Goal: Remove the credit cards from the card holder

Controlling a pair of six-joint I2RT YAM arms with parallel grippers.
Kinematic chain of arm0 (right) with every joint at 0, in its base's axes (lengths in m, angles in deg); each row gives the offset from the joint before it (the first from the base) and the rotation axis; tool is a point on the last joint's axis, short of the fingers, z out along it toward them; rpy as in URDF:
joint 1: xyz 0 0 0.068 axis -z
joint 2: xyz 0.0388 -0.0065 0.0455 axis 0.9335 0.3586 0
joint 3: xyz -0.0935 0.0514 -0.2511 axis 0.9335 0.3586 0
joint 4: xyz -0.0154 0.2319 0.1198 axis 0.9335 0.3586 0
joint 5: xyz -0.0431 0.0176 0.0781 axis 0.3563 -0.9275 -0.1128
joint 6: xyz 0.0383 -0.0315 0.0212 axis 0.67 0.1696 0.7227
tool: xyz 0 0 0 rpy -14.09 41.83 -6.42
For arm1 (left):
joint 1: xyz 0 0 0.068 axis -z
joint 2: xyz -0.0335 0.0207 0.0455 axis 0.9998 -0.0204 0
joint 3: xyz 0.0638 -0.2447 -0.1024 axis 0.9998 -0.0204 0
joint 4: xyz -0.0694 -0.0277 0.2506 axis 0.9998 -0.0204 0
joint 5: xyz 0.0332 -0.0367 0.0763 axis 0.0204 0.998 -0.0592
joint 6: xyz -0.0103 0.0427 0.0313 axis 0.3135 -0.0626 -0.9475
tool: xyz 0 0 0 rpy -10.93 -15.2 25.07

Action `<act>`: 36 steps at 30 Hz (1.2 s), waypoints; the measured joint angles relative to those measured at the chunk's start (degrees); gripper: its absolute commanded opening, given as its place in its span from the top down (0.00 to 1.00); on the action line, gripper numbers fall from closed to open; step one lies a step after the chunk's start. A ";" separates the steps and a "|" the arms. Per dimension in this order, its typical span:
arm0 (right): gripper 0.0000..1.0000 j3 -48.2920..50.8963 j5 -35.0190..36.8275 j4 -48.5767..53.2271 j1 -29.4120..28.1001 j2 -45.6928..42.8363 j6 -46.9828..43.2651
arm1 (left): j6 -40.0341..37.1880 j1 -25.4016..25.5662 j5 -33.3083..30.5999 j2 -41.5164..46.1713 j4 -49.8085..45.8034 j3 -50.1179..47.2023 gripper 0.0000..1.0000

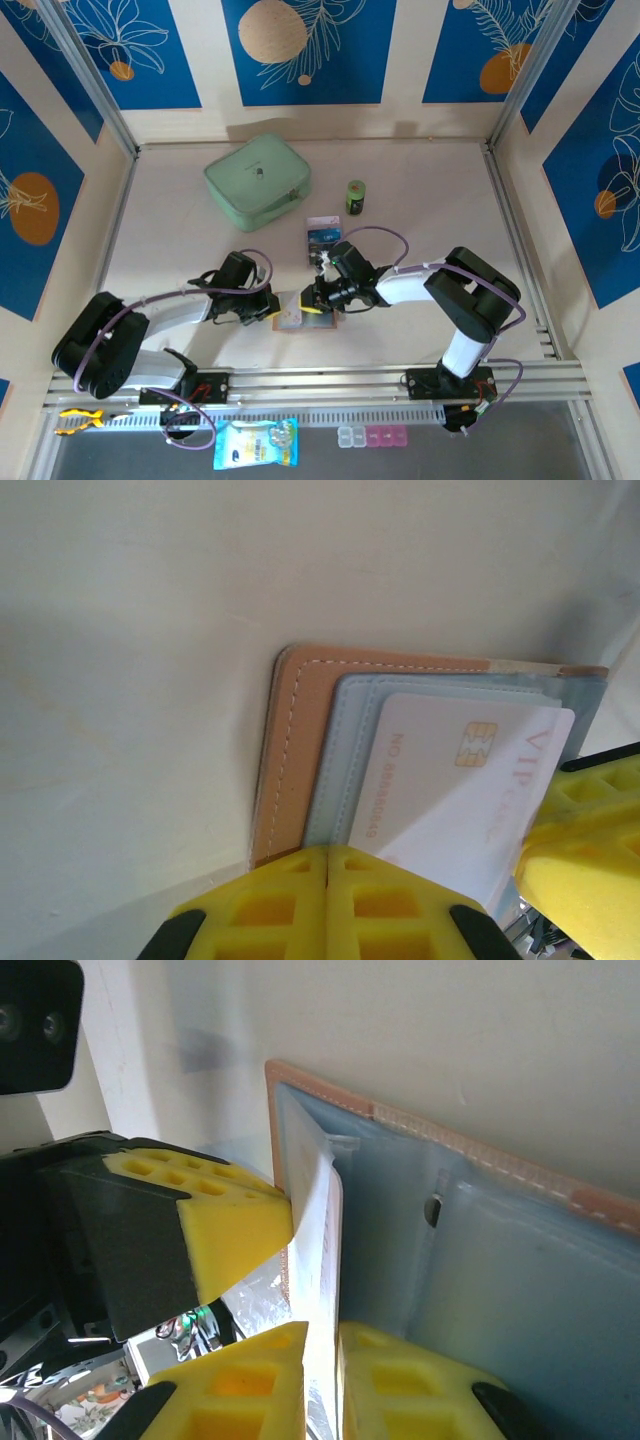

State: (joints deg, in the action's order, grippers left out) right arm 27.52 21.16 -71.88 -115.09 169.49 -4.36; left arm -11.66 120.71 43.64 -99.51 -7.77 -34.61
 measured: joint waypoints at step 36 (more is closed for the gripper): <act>1.00 0.13 2.12 10.23 0.74 -4.68 -3.85 | -0.20 0.00 -0.24 2.80 -4.79 0.76 0.93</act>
State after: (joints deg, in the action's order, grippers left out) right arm 27.65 23.28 -61.65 -114.35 164.81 -8.21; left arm -11.86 120.71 43.40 -96.71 -12.56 -33.85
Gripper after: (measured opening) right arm 0.051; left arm 0.068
